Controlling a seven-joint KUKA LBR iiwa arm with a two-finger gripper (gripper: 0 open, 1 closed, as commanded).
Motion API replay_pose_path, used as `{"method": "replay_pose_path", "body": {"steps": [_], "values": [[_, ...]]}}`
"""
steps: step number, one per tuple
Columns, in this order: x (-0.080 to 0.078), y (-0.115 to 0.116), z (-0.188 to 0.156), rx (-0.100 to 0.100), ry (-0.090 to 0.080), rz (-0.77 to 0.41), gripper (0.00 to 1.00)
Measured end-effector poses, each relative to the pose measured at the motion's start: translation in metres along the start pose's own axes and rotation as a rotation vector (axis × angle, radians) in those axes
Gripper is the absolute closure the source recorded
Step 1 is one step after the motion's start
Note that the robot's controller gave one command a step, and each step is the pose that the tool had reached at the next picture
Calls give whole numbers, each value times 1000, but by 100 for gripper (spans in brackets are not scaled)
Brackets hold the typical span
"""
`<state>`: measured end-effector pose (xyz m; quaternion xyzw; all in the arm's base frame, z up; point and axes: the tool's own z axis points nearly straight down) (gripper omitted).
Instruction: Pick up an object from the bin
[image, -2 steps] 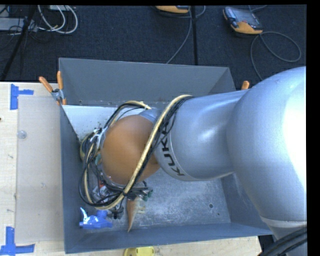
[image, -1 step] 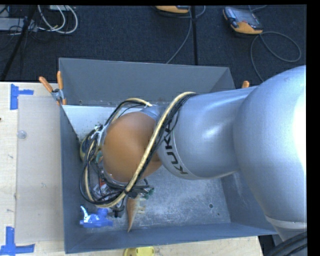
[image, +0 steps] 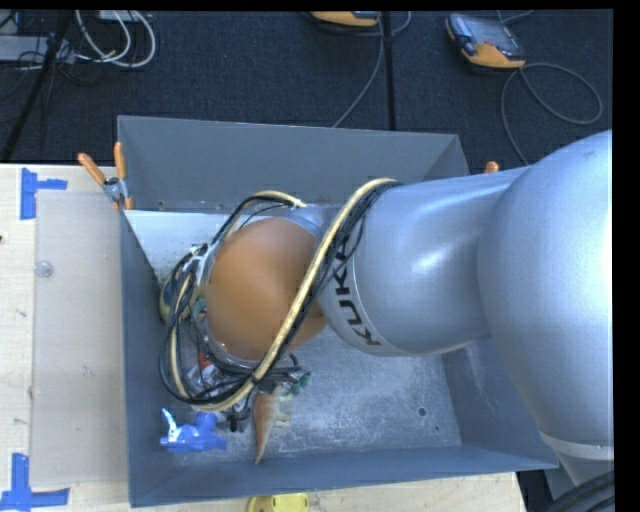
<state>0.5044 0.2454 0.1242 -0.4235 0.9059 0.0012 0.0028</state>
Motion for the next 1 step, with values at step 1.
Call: {"method": "replay_pose_path", "body": {"steps": [1], "values": [[1,1,-14,-2,4,1,100]]}}
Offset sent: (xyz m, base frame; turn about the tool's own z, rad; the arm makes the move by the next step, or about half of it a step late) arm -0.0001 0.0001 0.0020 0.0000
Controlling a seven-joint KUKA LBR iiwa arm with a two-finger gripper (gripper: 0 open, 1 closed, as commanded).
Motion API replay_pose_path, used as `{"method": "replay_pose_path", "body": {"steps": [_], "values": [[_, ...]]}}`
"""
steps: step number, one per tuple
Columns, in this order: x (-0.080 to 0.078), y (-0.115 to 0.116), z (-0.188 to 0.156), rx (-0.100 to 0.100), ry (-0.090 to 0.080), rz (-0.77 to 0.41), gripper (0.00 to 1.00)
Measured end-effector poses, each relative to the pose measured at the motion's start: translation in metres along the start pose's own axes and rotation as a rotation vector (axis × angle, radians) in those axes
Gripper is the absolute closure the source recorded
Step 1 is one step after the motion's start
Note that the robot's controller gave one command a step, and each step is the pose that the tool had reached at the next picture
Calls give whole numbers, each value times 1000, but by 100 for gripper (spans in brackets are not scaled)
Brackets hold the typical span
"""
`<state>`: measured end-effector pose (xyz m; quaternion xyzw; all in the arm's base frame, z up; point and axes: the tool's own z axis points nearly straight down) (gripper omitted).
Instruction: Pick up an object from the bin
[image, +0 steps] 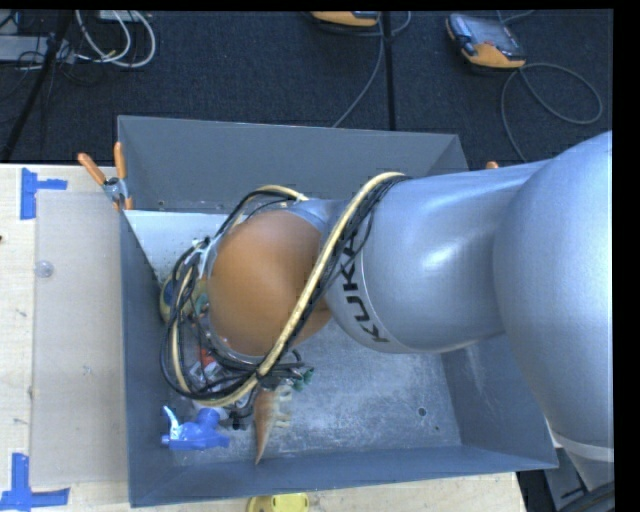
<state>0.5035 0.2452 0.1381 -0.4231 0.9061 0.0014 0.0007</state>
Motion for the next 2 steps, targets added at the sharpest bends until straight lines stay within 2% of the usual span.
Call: {"method": "replay_pose_path", "body": {"steps": [2], "values": [[-1,-1,-27,3,-5,2,100]]}}
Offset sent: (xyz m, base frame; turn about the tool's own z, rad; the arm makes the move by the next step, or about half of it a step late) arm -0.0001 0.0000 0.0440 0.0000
